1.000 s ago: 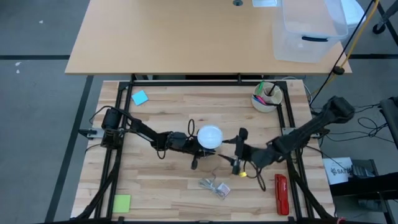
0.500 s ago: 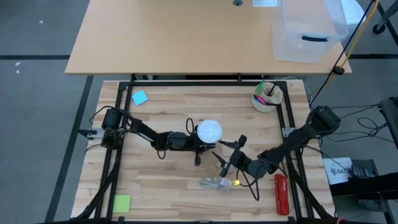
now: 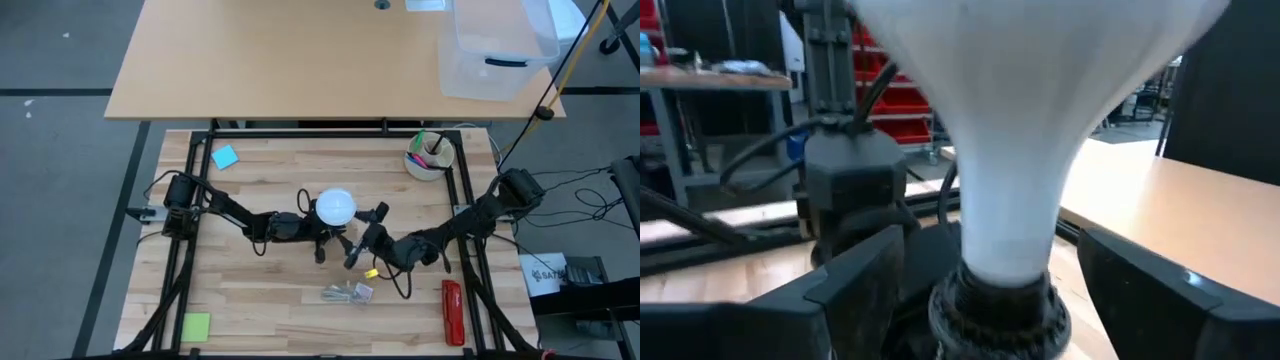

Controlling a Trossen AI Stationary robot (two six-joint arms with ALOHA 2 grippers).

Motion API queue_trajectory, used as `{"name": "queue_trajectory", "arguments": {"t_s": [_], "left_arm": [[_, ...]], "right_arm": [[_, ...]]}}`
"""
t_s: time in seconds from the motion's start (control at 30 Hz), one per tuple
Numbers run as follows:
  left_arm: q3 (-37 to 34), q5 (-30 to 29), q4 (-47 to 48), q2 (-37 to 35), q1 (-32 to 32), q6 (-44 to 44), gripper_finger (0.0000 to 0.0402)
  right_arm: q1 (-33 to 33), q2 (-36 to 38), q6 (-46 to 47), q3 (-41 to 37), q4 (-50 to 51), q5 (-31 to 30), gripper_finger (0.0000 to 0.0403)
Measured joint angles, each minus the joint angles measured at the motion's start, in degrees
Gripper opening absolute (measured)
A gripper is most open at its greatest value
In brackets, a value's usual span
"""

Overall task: Screw lightbulb
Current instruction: Remove the lightbulb from the lamp

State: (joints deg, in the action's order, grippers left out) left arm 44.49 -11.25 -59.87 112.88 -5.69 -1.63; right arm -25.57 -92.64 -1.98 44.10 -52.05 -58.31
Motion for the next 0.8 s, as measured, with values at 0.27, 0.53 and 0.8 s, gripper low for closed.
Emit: {"name": "queue_trajectory", "arguments": {"t_s": [0.27, 0.53, 0.8], "left_arm": [[0.0, -1.7, 0.0, 0.0, 0.1, -0.7, 0.0028], [0.0, -1.9, -0.1, 0.0, 0.2, -0.8, 0.0028], [0.0, -1.7, 0.2, 0.0, 0.2, -0.8, 0.0028]], "right_arm": [[3.3, 0.0, -1.0, 0.0, -2.8, 5.4, 0.0285], [6.6, 0.0, -2.4, 0.0, -5.6, 11.4, 0.0262], [7.3, 0.0, -4.7, 0.0, -6.4, 13.4, 0.0204]]}}
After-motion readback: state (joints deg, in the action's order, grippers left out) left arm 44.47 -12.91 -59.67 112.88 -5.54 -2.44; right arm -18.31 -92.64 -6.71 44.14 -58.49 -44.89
